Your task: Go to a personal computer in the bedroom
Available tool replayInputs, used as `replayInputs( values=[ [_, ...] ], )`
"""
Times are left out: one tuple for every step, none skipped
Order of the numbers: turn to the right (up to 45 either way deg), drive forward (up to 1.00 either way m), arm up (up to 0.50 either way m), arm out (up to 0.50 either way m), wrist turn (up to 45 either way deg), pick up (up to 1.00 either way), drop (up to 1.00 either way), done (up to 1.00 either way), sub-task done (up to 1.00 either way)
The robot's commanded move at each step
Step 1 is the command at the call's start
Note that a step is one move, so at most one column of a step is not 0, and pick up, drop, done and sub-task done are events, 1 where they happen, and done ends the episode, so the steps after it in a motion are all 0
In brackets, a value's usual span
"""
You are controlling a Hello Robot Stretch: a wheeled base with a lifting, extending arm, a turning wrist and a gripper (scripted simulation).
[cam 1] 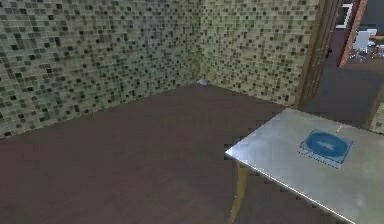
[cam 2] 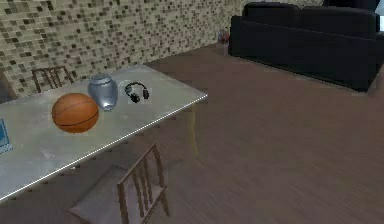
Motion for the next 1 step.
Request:
replayInputs(
  values=[
    [-15.0,0.00,0.00,0.00,0.0,0.00,0.00,0.00,0.00]
  ],
)
